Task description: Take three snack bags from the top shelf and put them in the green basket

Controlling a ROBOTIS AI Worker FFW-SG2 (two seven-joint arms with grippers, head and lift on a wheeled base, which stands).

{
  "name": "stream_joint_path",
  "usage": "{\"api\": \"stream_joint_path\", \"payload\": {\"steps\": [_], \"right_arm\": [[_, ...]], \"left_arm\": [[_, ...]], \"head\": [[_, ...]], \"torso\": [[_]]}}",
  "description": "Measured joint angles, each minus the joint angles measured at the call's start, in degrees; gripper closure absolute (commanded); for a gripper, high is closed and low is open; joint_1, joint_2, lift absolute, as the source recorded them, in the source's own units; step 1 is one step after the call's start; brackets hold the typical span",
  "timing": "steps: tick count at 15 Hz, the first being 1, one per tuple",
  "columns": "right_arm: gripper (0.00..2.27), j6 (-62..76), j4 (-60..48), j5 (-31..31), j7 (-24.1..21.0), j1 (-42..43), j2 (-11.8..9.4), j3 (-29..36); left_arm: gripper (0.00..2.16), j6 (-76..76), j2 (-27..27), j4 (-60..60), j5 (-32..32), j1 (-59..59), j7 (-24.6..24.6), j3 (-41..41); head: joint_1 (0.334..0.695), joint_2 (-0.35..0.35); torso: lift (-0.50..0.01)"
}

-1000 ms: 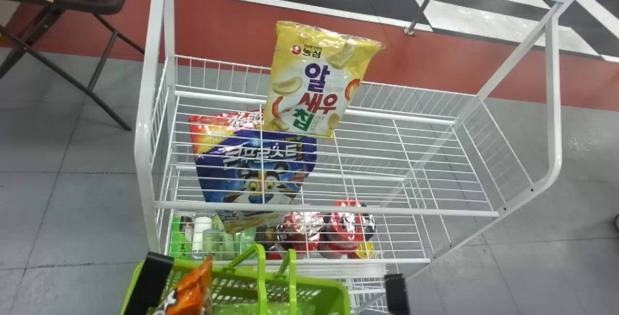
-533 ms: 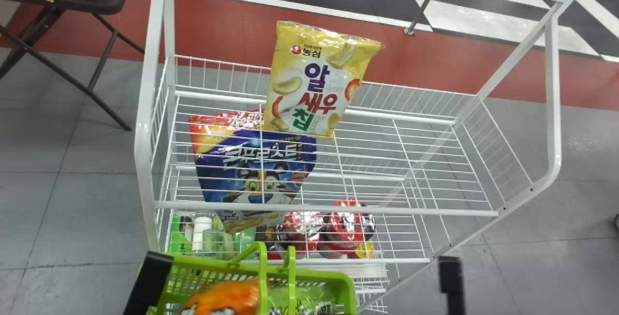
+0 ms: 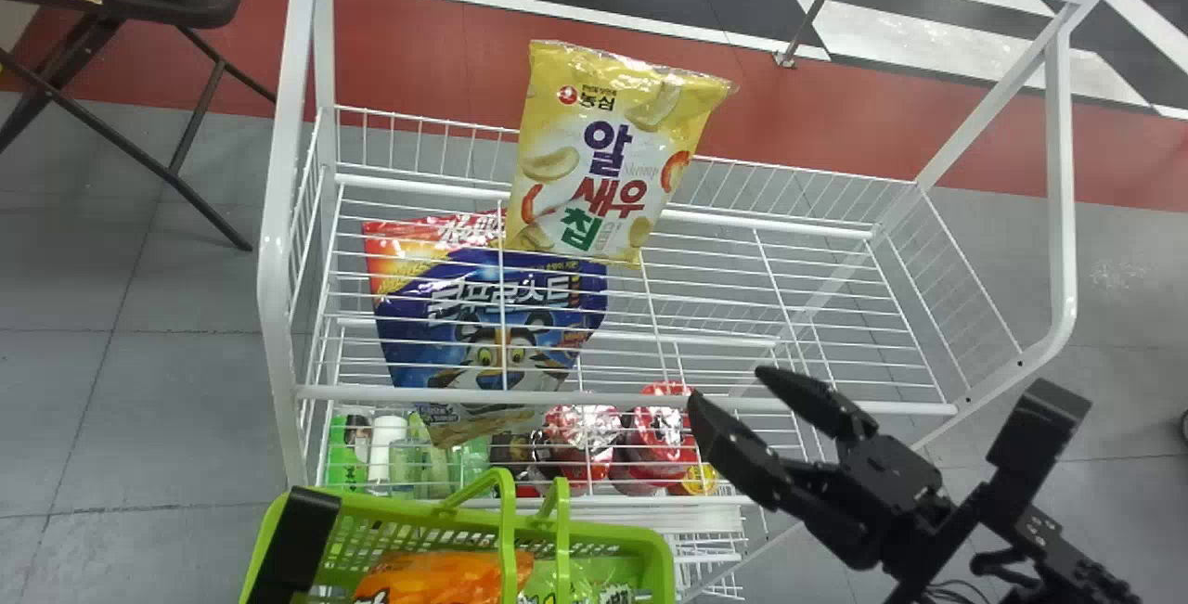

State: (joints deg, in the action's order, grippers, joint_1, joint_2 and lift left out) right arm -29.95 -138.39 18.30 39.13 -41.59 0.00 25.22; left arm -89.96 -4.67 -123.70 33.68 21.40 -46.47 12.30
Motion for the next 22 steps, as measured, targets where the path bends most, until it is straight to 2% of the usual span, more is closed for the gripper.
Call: {"api": "stream_joint_path", "payload": {"steps": [2,6,8,12,22], "right_arm": [[0.07,2.57,-2.89,-1.67,-6.99,-1.71,0.0,-4.44],[0.07,15.8,-4.6,-10.12,-16.07,-6.17,0.0,-16.43],[0.07,22.83,-3.5,-12.16,-16.67,-7.91,0.0,-19.55],[0.07,30.96,-2.49,-11.58,-17.01,-10.39,0.0,-19.54],[0.07,34.75,-3.19,-11.41,-18.68,-11.47,0.0,-19.63]], "left_arm": [[1.05,0.0,-0.08,-0.13,0.06,0.35,0.17,0.0],[1.05,0.0,-0.39,-0.49,0.05,1.21,0.44,0.0],[1.05,0.0,-0.48,-1.1,-0.18,1.96,0.5,0.0],[1.05,0.0,-0.6,-1.53,-0.21,2.7,0.26,-0.16],[1.05,0.0,-0.55,-1.51,-0.2,2.92,0.48,-0.17]], "head": [[0.695,-0.35],[0.695,-0.35],[0.695,-0.35],[0.695,-0.35],[0.695,-0.35]], "torso": [[-0.028],[-0.028],[-0.028],[-0.028],[-0.028]]}}
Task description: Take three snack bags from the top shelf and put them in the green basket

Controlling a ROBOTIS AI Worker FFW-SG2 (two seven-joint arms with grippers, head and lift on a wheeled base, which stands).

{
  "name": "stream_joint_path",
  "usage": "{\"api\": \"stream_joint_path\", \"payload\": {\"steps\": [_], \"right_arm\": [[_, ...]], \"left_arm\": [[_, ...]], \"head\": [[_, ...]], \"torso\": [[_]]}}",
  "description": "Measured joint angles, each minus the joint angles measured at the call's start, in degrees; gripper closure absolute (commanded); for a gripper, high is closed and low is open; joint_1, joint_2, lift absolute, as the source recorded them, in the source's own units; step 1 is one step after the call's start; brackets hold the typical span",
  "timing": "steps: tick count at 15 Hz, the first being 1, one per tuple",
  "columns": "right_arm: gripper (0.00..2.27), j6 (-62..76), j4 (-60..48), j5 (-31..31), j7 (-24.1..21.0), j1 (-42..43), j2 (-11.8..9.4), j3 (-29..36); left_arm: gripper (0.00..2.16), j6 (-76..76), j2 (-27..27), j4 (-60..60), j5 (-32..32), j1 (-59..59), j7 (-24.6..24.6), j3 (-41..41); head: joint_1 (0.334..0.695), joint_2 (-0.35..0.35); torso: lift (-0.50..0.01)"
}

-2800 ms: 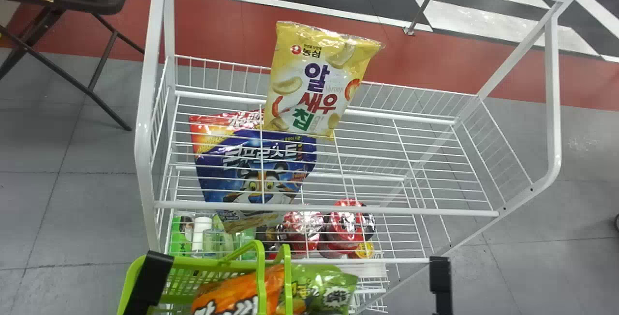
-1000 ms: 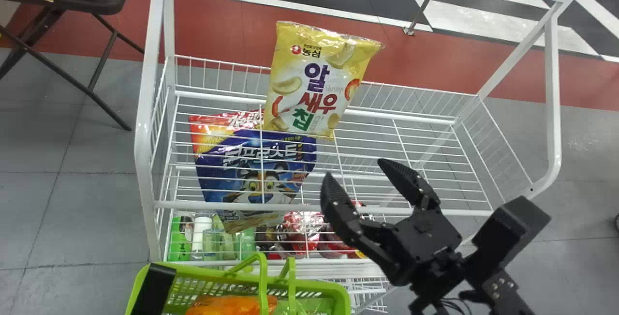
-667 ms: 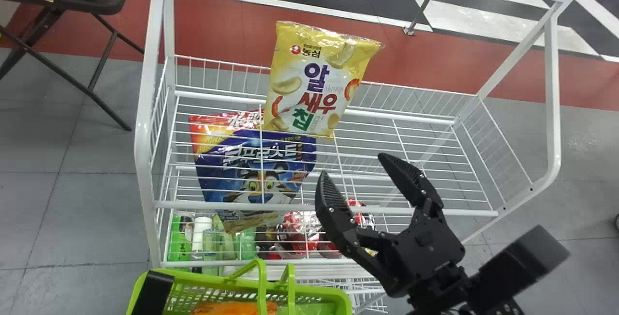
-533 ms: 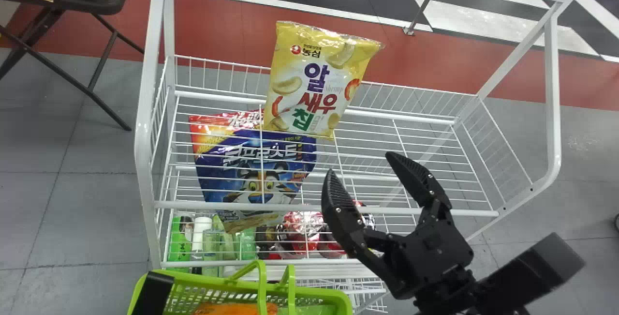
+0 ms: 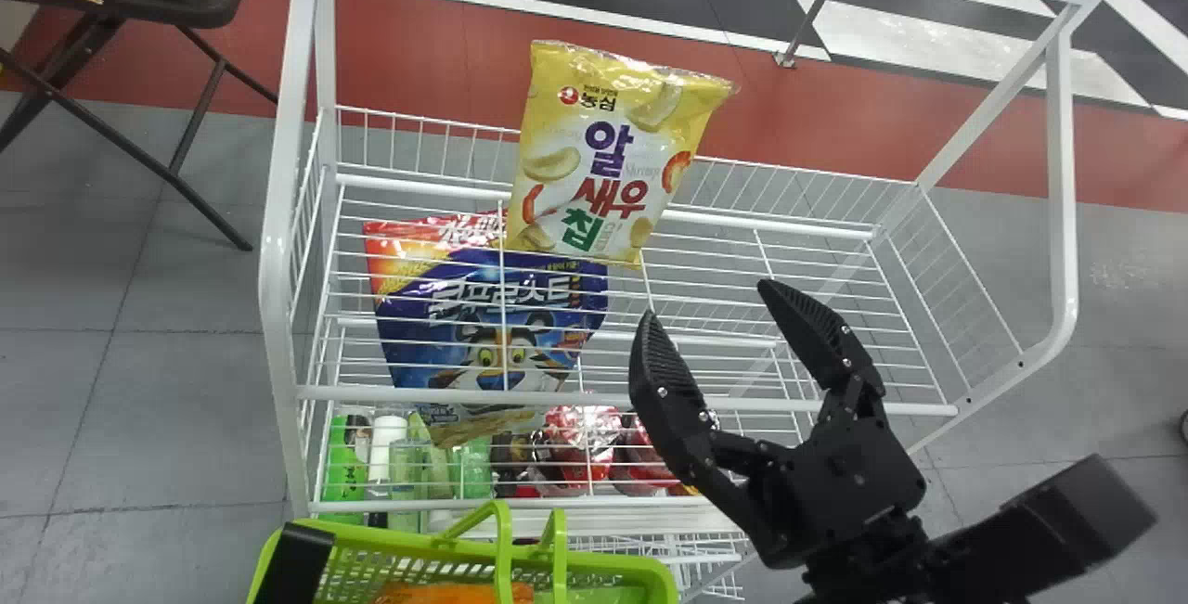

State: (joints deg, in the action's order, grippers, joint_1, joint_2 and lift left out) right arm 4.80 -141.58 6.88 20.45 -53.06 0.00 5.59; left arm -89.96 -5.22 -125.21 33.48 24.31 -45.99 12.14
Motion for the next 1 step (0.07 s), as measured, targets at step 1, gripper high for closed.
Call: {"api": "stream_joint_path", "payload": {"steps": [1], "right_arm": [[0.07,0.17,0.01,-0.13,-0.14,0.05,0.0,-0.09]], "left_arm": [[1.05,0.0,0.01,0.04,0.0,-0.06,0.02,0.0]], "head": [[0.695,-0.35]], "torso": [[-0.028]]}}
